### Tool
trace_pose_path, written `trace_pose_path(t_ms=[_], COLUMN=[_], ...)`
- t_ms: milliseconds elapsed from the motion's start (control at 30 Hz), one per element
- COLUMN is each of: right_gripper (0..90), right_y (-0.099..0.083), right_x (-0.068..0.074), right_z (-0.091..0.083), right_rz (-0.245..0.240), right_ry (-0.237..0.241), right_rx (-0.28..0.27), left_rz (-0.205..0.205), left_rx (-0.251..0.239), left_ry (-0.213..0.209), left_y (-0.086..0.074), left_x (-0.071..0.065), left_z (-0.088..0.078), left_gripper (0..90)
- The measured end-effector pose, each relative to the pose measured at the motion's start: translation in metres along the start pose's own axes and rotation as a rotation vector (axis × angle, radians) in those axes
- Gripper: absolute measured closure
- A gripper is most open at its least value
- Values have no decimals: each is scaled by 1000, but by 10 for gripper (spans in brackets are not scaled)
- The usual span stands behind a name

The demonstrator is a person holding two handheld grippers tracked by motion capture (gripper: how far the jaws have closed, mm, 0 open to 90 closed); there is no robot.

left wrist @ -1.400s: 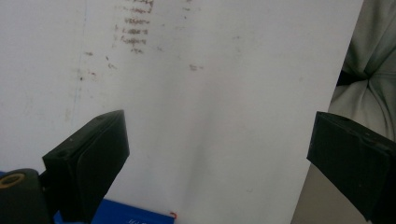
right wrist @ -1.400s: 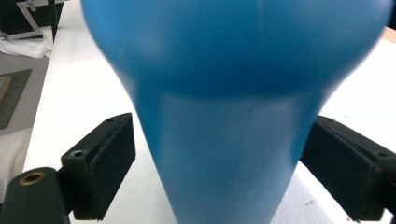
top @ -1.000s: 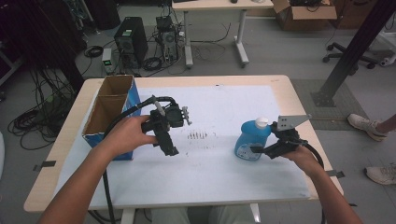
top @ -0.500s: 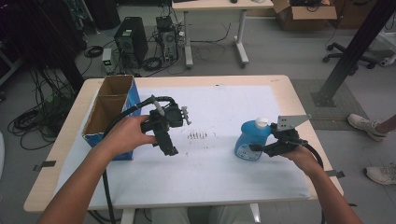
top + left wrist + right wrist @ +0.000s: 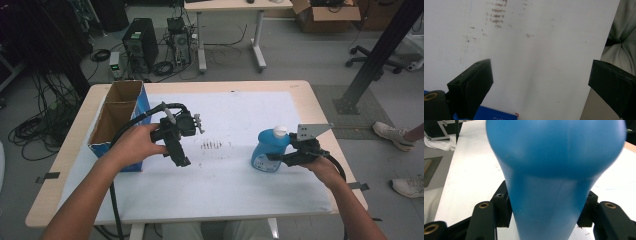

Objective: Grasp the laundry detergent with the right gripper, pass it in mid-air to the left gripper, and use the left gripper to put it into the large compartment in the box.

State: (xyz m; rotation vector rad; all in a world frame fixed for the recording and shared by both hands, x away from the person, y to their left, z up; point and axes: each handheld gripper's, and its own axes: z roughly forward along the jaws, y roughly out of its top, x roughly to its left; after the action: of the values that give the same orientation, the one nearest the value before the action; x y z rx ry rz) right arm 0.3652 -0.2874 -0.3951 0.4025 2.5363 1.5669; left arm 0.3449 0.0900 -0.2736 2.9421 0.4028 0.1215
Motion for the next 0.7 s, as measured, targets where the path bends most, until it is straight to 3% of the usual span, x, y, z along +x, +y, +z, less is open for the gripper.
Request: trace_pose_path(t_ms=[200,400,700], right_gripper=[444,445,445], right_y=[4,19,33], right_x=[1,2,7], right_z=[-3,-19,-32], right_rz=[-2,-15,-36], right_ry=[4,-2,0], right_rx=[-7,-34,-21], left_rz=[-3,-14,7], left_rx=[-7,-27,-32], left_ry=[-3,1,14], left_y=[-1,0,9], left_x=[0,-1,-7], left_z=[-2,-9,-21], left_gripper=[60,59,59])
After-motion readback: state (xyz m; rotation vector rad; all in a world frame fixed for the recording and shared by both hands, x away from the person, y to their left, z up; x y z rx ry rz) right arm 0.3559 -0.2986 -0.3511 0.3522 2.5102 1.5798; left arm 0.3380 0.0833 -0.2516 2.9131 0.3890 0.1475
